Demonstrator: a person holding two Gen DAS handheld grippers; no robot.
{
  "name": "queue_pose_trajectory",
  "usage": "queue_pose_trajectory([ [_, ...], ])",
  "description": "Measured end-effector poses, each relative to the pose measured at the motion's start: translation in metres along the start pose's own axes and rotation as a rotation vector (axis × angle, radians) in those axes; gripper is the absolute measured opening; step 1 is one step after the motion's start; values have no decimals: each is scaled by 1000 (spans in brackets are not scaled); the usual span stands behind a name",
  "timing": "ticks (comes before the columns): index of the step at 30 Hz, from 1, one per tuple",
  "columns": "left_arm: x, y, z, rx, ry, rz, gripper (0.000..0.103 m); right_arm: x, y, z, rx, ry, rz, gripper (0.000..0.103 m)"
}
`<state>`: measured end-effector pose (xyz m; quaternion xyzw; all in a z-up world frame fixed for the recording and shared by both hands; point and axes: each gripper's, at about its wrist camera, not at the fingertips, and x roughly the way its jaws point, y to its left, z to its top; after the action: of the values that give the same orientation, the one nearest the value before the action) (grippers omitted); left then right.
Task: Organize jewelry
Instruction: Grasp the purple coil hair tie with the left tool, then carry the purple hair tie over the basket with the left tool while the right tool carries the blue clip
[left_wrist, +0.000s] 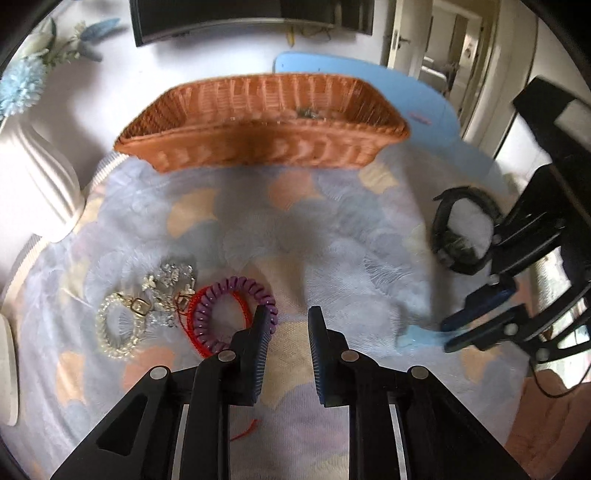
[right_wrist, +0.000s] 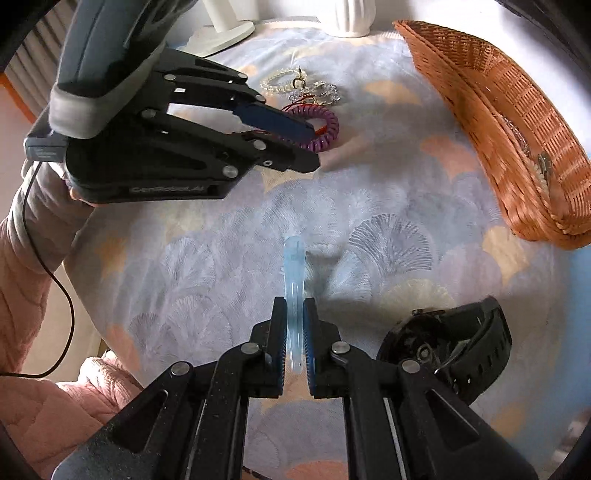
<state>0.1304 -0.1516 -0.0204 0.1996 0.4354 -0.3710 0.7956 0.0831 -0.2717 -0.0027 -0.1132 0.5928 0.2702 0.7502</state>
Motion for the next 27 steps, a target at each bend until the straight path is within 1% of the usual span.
queue_pose_trajectory([
  [5, 2, 3, 5, -33, 13, 37, 21, -3, 2, -3, -16, -14, 5, 10],
  [7, 7, 5, 5, -41, 40, 30, 21, -1, 7, -15, -21, -12, 10, 10],
  [8, 10, 4, 5, -43, 54, 30, 21, -1, 7, -15, -23, -16, 6, 10],
  [10, 12, 3, 7, -52, 52, 36, 21, 0, 9, -21, -22, -22, 4, 10],
  [12, 15, 5, 10, -69, 51, 39, 21, 3, 9, -17, -25, -29, -1, 10],
  [14, 16, 4, 11, -78, 45, 50, 12, 2, 12, -17, -30, -40, -17, 11],
  [16, 15, 1, 10, -77, 35, 63, 10, 4, 19, -16, -29, -46, -24, 13],
  [18, 11, -3, 7, -60, 14, 85, 10, 5, 23, -16, -33, -52, -33, 14],
  [20, -1, -3, 2, -92, -22, 40, 10, 10, 29, -19, -30, -59, -41, 14],
  [23, -29, 1, -1, -134, -94, -6, 10, 15, 36, -21, -40, -73, -65, 14],
  [24, -39, 1, -1, -140, -118, -15, 10, 22, 48, -26, -40, -77, -77, 12],
  [25, -50, 1, -1, -143, -145, -19, 10, 23, 50, -27, -39, -79, -79, 11],
  [27, -69, -2, -1, -136, -179, -1, 10, 21, 53, -27, -29, -89, -59, 10],
])
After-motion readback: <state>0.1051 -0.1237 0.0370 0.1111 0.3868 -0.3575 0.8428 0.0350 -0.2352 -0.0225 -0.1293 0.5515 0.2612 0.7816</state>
